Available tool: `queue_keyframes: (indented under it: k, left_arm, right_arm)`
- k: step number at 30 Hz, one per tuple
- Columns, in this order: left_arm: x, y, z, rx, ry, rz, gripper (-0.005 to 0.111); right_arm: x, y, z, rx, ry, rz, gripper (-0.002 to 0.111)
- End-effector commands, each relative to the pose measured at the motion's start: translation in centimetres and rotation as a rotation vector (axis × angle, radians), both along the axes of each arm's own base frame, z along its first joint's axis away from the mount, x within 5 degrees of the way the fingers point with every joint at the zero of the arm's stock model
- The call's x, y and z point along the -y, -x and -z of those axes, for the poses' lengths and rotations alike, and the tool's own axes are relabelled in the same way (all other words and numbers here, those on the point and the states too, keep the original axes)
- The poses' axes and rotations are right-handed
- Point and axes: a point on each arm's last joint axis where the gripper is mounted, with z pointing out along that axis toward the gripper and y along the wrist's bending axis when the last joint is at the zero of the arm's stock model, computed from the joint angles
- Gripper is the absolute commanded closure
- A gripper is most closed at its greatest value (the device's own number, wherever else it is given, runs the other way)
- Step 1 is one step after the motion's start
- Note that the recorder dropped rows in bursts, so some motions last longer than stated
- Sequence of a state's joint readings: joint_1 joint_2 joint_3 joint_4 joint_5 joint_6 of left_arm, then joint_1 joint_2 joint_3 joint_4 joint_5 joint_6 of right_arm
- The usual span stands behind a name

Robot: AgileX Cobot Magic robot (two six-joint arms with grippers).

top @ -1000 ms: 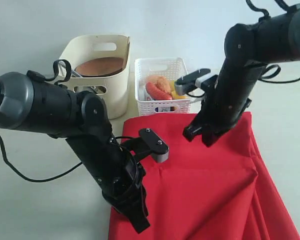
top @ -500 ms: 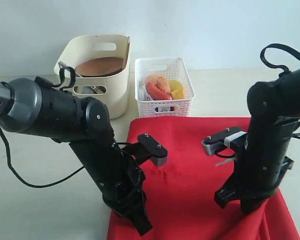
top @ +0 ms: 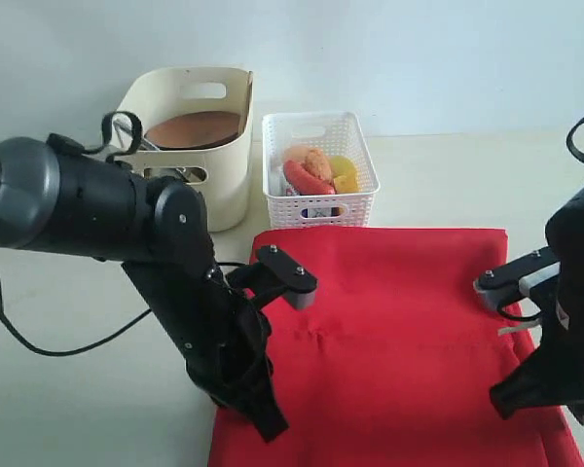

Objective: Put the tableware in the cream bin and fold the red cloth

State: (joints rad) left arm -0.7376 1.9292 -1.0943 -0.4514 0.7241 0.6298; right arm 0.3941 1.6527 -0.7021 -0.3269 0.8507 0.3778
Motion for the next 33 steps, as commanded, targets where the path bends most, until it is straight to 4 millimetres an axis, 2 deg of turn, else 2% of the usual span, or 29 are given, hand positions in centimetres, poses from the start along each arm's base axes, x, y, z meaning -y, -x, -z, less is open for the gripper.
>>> queue_keyframes:
  k: [1, 8, 11, 17, 21, 27, 33]
  left_arm:
    - [-1.3, -0.4, -4.1, 0.114, 0.008, -0.067, 0.107]
    - [-5.1, -0.5, -12.4, 0.288, 0.162, -0.203, 0.107]
    - [-7.1, 0.1, -16.2, 0.393, 0.242, -0.253, 0.107]
    - [-10.8, 2.0, -21.6, 0.566, 0.356, -0.335, 0.107]
    - [-12.9, 3.4, -24.1, 0.65, 0.402, -0.378, 0.107]
    - [-14.7, 5.2, -26.0, 0.713, 0.434, -0.406, 0.107]
    - [-16.3, 7.5, -27.8, 0.788, 0.473, -0.427, 0.107]
  right_arm:
    - [-0.6, -1.1, 0.7, 0.091, -0.052, 0.026, 0.108]
    - [-0.5, -2.1, 3.1, 0.118, -0.013, 0.01, 0.108]
    - [-0.9, -2.5, 3.5, 0.144, -0.052, -0.001, 0.108]
    - [-1.8, -3.0, 3.5, 0.201, -0.145, -0.035, 0.108]
    - [-2.3, -3.1, 3.6, 0.207, -0.197, -0.057, 0.108]
    - [-2.3, -3.1, 3.4, 0.208, -0.2, -0.05, 0.108]
    - [-2.2, -3.0, 1.1, 0.276, -0.222, -0.051, 0.108]
